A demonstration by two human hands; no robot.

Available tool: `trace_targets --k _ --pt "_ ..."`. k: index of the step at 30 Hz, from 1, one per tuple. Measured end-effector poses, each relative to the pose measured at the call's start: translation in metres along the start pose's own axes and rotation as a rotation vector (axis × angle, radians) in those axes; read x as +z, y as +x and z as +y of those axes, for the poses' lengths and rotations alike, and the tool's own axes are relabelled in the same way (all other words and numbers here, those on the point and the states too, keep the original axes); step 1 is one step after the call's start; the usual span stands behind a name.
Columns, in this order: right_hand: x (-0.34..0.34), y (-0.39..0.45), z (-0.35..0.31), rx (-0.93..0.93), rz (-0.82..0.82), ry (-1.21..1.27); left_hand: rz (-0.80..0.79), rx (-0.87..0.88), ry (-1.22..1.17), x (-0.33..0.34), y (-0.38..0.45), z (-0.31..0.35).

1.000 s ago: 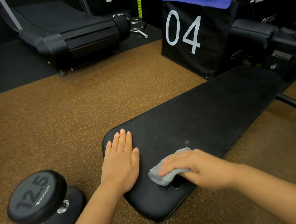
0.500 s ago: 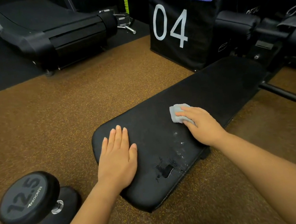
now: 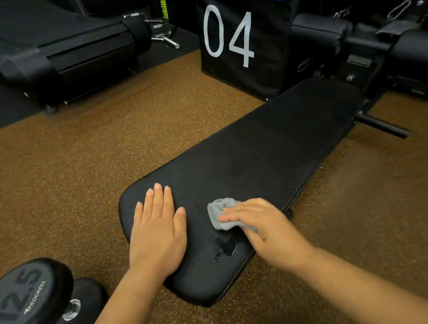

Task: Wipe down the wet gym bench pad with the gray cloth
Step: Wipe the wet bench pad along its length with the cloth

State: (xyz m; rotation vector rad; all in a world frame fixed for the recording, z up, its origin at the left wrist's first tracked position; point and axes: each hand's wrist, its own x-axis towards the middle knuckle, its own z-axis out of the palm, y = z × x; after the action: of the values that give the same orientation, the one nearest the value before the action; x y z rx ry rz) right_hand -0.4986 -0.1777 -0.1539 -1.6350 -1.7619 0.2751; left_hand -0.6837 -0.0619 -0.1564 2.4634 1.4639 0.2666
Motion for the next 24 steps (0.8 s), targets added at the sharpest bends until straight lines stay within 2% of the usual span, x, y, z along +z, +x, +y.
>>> trace_targets --k 9,17,19,21,24 --pt "0.025 -0.035 -0.044 -0.071 -0.044 0.101 -0.015 0.011 0.008 0.0 0.002 -0.001" --pt "0.017 -0.042 -0.072 -0.182 -0.177 0.253 -0.054 0.008 -0.038 -0.004 0.0 -0.002" --pt "0.004 -0.042 -0.064 -0.142 -0.074 0.267 -0.078 0.01 -0.048 -0.007 0.001 -0.002" --pt "-0.017 -0.037 -0.05 -0.036 0.153 0.235 -0.118 0.051 -0.065 -0.009 0.001 0.005" --pt "-0.051 -0.023 -0.003 0.285 0.492 0.115 -0.199 0.223 -0.104 -0.008 0.001 0.034"
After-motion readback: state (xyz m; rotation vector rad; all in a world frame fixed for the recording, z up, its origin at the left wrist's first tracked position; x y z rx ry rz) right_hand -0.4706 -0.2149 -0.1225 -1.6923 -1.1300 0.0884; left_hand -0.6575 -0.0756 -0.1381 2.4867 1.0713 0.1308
